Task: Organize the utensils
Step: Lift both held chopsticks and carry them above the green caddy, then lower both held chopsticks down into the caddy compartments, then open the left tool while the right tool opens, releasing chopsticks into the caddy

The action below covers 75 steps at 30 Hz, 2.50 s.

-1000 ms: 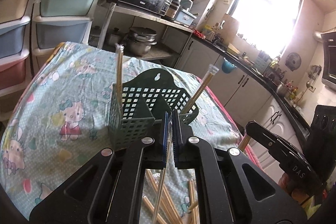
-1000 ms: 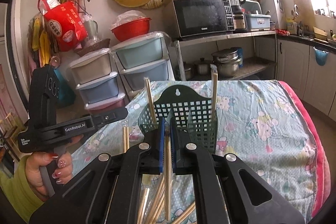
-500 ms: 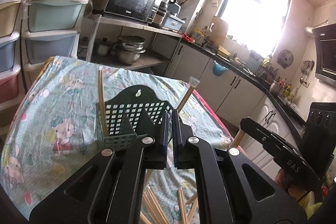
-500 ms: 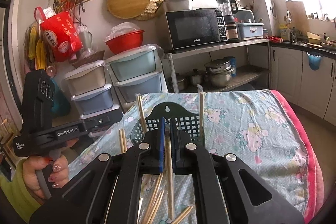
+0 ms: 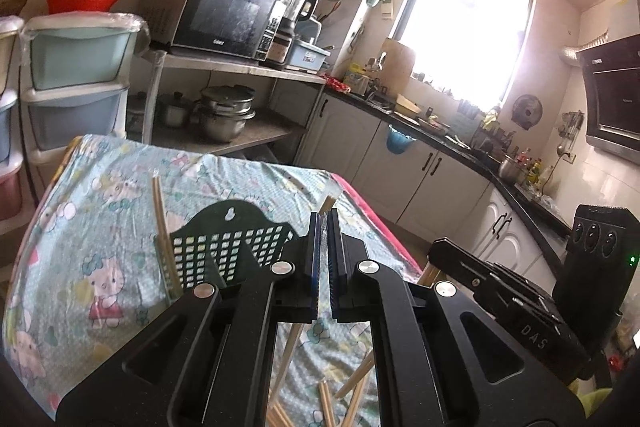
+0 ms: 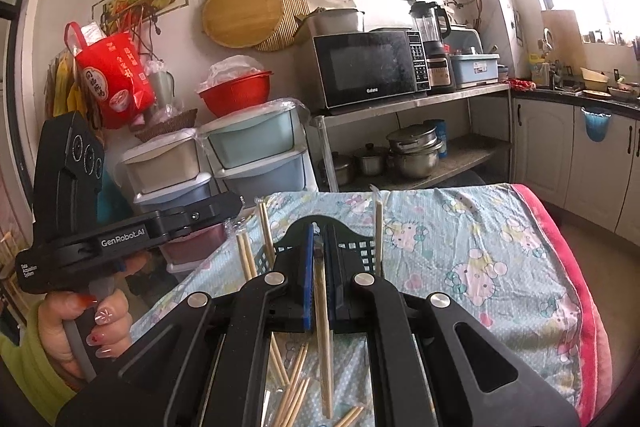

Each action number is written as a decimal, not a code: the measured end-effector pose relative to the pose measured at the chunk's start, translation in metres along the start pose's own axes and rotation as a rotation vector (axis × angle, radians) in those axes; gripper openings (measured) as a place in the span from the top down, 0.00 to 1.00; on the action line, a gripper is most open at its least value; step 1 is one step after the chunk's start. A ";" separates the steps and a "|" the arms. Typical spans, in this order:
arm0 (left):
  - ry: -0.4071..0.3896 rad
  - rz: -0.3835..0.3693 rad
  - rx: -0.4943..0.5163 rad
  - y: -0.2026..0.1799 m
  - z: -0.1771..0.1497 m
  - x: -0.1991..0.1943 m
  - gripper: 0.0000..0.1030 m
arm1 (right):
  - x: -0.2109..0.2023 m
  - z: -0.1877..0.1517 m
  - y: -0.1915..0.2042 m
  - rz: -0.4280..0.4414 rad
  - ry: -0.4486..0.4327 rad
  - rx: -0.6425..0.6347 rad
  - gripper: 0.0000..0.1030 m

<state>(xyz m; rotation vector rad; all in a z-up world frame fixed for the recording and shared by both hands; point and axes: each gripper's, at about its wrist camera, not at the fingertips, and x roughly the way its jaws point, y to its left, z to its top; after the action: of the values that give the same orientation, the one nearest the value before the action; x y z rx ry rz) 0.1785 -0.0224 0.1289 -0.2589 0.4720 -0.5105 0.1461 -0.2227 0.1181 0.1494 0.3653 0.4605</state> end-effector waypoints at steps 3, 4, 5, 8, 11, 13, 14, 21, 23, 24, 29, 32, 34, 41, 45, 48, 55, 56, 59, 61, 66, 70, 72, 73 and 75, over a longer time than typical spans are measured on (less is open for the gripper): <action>-0.008 -0.004 0.014 -0.005 0.007 0.002 0.99 | 0.000 0.006 0.001 0.000 -0.010 -0.009 0.95; -0.010 -0.006 0.018 -0.007 0.010 0.003 0.99 | 0.001 0.008 0.002 0.000 -0.012 -0.010 0.95; -0.013 -0.007 0.022 -0.008 0.014 0.004 0.99 | 0.001 0.010 0.003 0.002 -0.016 -0.012 0.95; -0.027 -0.003 0.025 -0.009 0.025 0.005 0.99 | 0.003 0.018 0.005 0.005 -0.029 -0.018 0.95; -0.051 0.000 0.026 -0.012 0.038 0.004 0.99 | 0.004 0.025 0.006 0.009 -0.044 -0.023 0.95; -0.060 -0.004 0.029 -0.014 0.046 0.004 0.99 | 0.004 0.029 0.006 0.012 -0.051 -0.023 0.95; -0.063 -0.004 0.032 -0.015 0.049 0.004 0.99 | 0.005 0.032 0.006 0.013 -0.056 -0.024 0.95; -0.106 0.002 0.057 -0.026 0.075 0.005 0.99 | 0.007 0.053 0.010 0.021 -0.093 -0.034 0.95; -0.114 0.005 0.057 -0.026 0.081 0.005 0.99 | 0.006 0.059 0.012 0.024 -0.105 -0.037 0.95; -0.122 0.009 0.058 -0.026 0.084 0.005 0.99 | 0.006 0.063 0.013 0.024 -0.112 -0.040 0.95; -0.152 0.023 0.053 -0.023 0.096 0.005 0.99 | 0.007 0.079 0.017 0.024 -0.140 -0.062 0.95; -0.155 0.037 0.045 -0.018 0.101 0.008 0.99 | 0.010 0.088 0.019 0.020 -0.156 -0.073 0.95; -0.155 0.046 0.034 -0.014 0.103 0.011 0.99 | 0.015 0.094 0.020 0.018 -0.162 -0.076 0.95; -0.155 0.072 0.013 0.002 0.100 0.026 0.99 | 0.031 0.110 0.019 0.017 -0.200 -0.084 0.95; -0.149 0.073 0.006 0.009 0.095 0.032 0.99 | 0.043 0.113 0.014 0.008 -0.199 -0.085 0.95; -0.146 0.079 0.002 0.014 0.091 0.038 0.99 | 0.054 0.113 0.010 -0.004 -0.193 -0.083 0.95; -0.139 0.088 0.032 0.016 0.079 0.051 0.99 | 0.072 0.109 0.001 -0.036 -0.181 -0.079 0.95; -0.137 0.089 0.037 0.016 0.077 0.053 0.99 | 0.075 0.108 -0.001 -0.042 -0.180 -0.078 0.95; -0.129 0.093 0.042 0.018 0.073 0.058 0.99 | 0.082 0.105 -0.006 -0.048 -0.176 -0.073 0.95; -0.118 0.092 0.040 0.020 0.069 0.063 0.99 | 0.086 0.103 -0.010 -0.049 -0.171 -0.067 0.95; -0.102 0.090 0.038 0.024 0.058 0.069 0.99 | 0.098 0.095 -0.018 -0.057 -0.156 -0.053 0.95; -0.086 0.091 0.027 0.031 0.050 0.074 0.99 | 0.107 0.087 -0.024 -0.067 -0.147 -0.046 0.95; -0.077 0.094 0.020 0.035 0.046 0.076 0.99 | 0.110 0.084 -0.025 -0.070 -0.142 -0.040 0.95; -0.071 0.096 0.018 0.036 0.044 0.077 0.99 | 0.112 0.081 -0.026 -0.072 -0.139 -0.037 0.95; -0.059 0.104 0.018 0.039 0.039 0.078 0.99 | 0.116 0.077 -0.027 -0.076 -0.134 -0.037 0.95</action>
<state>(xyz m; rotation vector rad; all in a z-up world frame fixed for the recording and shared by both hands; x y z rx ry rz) 0.2741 -0.0257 0.1203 -0.2305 0.4212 -0.4045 0.2824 -0.1977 0.1476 0.1293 0.2301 0.3799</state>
